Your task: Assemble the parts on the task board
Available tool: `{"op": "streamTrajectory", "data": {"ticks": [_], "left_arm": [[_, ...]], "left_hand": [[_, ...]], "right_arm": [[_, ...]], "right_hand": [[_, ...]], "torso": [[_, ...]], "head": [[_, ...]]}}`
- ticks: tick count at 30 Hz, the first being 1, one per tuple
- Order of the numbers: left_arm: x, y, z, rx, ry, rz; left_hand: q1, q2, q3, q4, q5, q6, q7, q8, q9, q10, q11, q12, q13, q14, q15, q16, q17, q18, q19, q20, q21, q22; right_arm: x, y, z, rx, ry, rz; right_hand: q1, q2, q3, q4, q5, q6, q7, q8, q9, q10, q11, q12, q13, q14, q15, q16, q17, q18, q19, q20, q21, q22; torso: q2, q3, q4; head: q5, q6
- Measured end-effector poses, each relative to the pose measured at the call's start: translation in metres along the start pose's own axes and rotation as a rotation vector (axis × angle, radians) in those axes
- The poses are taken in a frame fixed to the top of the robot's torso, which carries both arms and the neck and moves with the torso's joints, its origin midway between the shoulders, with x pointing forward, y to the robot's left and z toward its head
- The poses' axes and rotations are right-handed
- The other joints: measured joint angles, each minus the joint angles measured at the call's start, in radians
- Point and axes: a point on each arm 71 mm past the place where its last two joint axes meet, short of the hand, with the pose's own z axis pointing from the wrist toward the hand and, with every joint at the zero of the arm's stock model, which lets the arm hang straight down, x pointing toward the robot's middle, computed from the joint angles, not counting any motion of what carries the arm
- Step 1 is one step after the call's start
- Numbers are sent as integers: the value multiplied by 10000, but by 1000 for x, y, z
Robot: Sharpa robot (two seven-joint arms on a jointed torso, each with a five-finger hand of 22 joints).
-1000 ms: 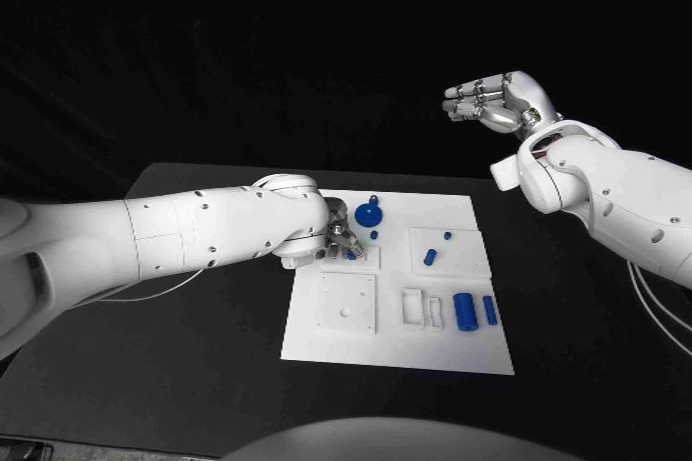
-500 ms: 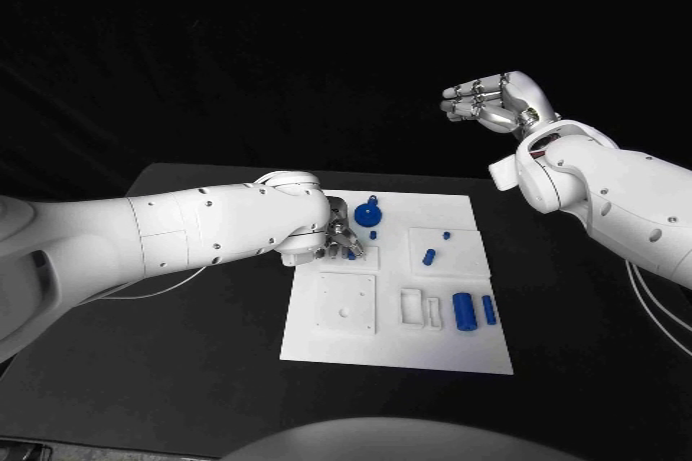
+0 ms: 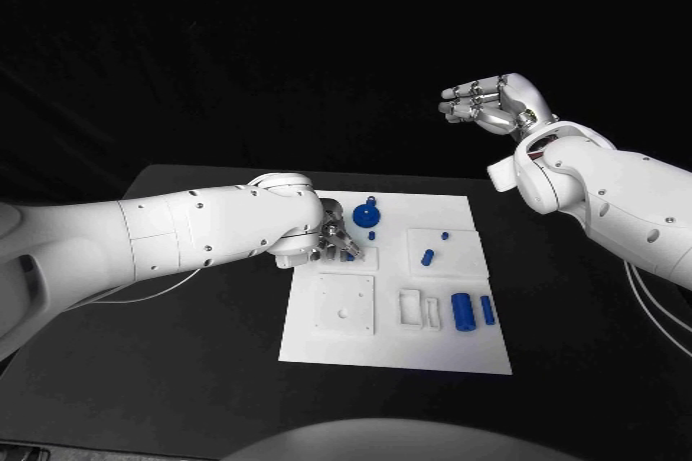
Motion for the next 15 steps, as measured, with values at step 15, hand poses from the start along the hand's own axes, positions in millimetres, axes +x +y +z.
{"op": "streamTrajectory", "data": {"ticks": [15], "left_arm": [[-2,11,1,-194,-237,-243]], "left_hand": [[82,-457,-60,1656,-918,139,-152,0,141,-33,-32,0,1,29,27,0,100,0,65,65,-37,-2]], "right_arm": [[0,-3,-1,97,2,22]], "right_hand": [[119,14,-584,129,-145,-79,7,0,-11,-14,14,0,0,-37,37,0,0,1,-70,-1,0,0]], "torso": [[8,-6,-6]], "head": [[-15,34]]}}
